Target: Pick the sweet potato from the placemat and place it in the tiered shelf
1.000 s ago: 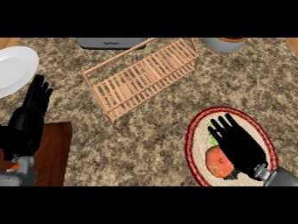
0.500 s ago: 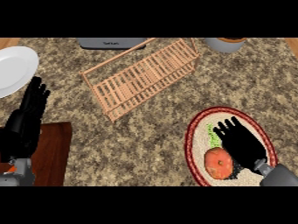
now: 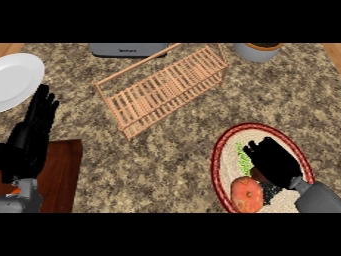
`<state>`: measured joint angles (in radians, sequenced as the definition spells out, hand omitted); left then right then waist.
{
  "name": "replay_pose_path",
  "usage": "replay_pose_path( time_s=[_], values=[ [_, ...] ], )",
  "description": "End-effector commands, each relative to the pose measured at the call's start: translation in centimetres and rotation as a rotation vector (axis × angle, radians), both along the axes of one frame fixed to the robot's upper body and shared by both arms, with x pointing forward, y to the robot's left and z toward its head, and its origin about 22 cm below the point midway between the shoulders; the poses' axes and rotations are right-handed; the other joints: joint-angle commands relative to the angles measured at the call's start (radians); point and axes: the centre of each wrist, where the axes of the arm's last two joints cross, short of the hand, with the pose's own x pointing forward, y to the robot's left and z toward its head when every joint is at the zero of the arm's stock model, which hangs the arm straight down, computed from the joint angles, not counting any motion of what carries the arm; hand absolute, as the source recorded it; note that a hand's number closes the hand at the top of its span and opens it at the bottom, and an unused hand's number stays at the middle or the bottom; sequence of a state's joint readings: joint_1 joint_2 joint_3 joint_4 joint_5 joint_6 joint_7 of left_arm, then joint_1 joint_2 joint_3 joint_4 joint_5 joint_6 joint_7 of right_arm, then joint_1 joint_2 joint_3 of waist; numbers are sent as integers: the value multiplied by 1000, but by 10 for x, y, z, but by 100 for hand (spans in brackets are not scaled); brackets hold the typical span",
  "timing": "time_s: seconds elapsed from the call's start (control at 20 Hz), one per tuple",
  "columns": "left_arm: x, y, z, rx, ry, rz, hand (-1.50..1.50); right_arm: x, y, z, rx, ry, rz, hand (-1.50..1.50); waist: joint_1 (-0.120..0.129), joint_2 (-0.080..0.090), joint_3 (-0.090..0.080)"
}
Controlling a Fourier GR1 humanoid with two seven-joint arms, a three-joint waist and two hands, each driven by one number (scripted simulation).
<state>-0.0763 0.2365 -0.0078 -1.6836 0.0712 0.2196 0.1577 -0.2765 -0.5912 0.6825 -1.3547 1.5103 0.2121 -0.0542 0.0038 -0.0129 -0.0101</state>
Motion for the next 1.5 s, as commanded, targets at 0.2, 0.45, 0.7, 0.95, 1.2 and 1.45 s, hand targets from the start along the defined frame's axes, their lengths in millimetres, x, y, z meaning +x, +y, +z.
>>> replay_pose_path(
  time_s=[0.2,0.45,0.7,0.95,1.2,1.45],
  values=[
    [-5,2,-4,5,5,12,0,-24,79,-8,442,138,-116,150,-11,10,10],
    [1,2,0,-8,3,19,0,-41,139,1,776,266,-219,150,-17,14,11],
    [-14,0,-5,8,11,17,0,-64,157,56,936,293,-215,150,-9,5,10],
    [-4,8,2,0,15,20,0,-76,142,113,1275,240,-250,150,-12,8,10],
    [-1,5,1,6,15,17,0,-85,127,175,1418,52,-357,150,-5,10,9],
    [11,8,-15,-23,6,-10,0,-69,136,215,1393,-67,-393,150,-2,14,9]
  ],
)
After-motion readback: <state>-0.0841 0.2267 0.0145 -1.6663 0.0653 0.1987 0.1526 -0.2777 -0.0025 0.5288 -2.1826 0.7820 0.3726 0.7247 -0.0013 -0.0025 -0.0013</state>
